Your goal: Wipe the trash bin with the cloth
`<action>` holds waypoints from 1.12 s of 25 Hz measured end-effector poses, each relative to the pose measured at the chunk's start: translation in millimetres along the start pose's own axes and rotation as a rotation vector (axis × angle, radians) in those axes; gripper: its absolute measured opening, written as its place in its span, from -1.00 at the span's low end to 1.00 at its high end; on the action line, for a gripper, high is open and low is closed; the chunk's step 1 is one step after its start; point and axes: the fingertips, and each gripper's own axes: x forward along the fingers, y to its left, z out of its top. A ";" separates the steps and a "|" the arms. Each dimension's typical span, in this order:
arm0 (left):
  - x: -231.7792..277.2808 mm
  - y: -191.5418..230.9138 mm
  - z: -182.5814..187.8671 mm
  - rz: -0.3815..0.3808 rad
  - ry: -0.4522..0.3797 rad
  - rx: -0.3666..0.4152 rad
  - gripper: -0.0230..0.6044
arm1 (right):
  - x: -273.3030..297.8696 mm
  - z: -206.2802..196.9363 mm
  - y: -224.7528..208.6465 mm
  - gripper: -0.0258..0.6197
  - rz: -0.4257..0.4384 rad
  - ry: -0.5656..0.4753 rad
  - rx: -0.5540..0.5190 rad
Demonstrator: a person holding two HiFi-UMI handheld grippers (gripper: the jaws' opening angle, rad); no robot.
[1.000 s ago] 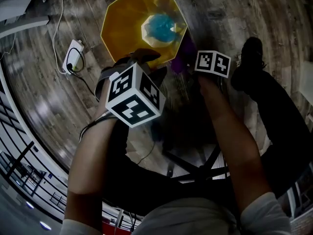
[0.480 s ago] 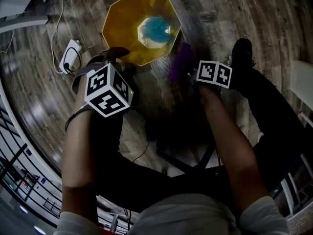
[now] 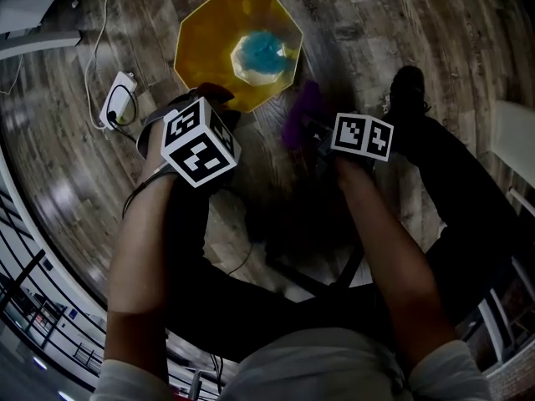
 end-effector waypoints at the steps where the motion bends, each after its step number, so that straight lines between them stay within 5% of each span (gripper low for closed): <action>1: 0.8 -4.6 4.9 -0.024 -0.008 -0.011 -0.68 | -4.6 2.5 4.7 -0.57 0.007 -0.012 0.001; 15: 13.3 -18.6 42.1 -0.147 -0.030 -0.223 -0.75 | -62.4 34.2 90.4 -0.57 0.175 -0.159 -0.014; 28: 10.1 -21.8 49.3 -0.146 -0.050 -0.114 -0.79 | -18.6 51.1 67.9 -0.57 0.136 -0.115 -0.037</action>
